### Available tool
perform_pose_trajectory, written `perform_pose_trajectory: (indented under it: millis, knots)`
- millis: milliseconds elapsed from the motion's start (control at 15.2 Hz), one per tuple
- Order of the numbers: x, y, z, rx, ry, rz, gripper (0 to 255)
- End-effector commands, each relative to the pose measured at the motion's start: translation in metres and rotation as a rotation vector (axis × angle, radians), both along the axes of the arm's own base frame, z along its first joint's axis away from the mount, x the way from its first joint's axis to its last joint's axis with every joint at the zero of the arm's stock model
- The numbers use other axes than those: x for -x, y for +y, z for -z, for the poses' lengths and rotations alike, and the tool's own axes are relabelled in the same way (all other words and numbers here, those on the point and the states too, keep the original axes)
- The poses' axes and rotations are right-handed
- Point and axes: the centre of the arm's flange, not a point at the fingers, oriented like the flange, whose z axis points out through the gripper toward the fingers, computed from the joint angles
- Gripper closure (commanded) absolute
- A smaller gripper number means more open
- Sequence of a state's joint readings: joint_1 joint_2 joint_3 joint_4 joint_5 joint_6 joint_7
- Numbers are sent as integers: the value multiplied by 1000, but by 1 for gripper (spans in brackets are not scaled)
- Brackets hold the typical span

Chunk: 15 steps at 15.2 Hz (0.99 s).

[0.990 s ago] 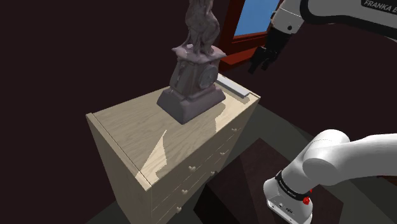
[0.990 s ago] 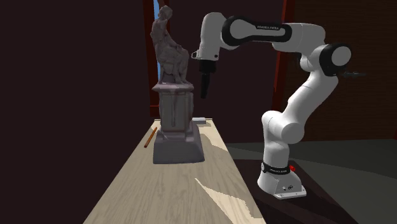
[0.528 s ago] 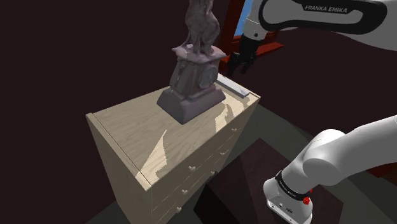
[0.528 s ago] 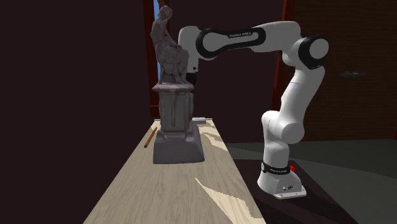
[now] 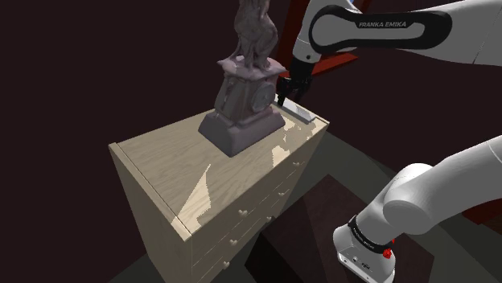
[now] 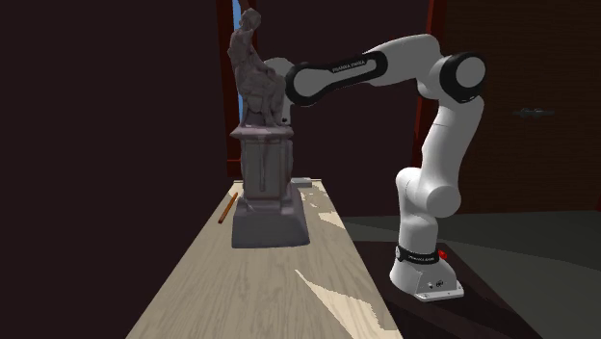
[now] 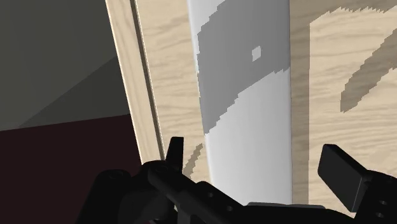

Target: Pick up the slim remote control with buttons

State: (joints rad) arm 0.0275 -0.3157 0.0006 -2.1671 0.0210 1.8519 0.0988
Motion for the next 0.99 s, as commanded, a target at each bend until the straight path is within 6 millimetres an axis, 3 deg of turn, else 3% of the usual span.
perform_pose_trajectory:
  millis: [0,132,198,792,924]
  knots:
    - [-2,0,11,0,0,0,0]
    - [-2,0,14,0,0,0,0]
    - [-2,1,15,0,0,0,255]
    - [-2,0,14,0,0,0,255]
    - [-1,0,3,0,0,0,255]
